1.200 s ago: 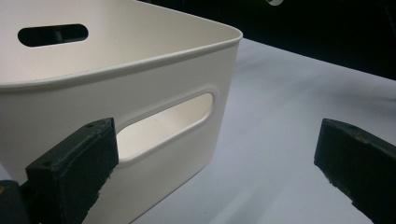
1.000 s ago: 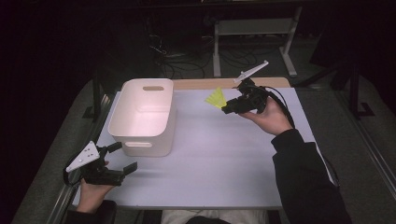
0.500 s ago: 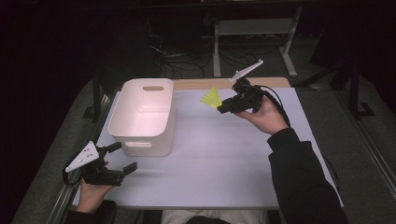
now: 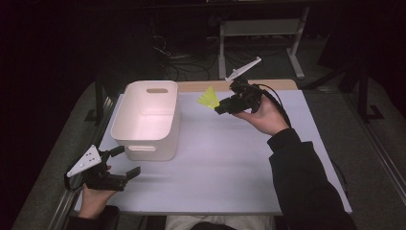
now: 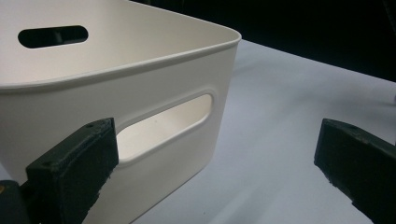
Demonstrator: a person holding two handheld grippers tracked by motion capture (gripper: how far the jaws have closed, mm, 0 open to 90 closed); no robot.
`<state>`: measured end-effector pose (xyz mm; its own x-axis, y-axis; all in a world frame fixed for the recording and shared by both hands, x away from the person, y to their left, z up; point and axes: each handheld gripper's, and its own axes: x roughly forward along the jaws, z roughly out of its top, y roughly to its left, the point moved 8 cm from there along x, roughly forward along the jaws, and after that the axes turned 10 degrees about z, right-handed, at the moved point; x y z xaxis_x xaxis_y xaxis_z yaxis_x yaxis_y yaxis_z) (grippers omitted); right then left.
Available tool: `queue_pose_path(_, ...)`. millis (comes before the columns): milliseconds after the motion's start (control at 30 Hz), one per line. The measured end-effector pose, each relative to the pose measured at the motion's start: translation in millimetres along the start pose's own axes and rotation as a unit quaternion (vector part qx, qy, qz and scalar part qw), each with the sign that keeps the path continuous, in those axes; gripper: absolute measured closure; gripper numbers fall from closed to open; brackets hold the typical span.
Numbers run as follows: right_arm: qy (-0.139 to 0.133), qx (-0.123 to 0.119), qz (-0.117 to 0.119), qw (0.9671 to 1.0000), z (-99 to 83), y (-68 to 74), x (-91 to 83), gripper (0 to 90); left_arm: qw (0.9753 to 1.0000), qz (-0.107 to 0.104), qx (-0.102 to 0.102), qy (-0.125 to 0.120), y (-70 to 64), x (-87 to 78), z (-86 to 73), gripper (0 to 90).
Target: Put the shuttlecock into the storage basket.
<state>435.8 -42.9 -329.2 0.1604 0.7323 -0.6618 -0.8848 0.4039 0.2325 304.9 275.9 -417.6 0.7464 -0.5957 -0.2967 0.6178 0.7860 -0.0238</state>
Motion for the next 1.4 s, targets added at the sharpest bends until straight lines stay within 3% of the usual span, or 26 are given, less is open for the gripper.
queue_pose_path(1400, 0.012, -0.048, 0.024, 0.9985, 44.2, 30.9, 29.3, 63.5, 1.0, -0.001, 0.0, 0.0, -0.3, -0.2, -0.1, 0.0)
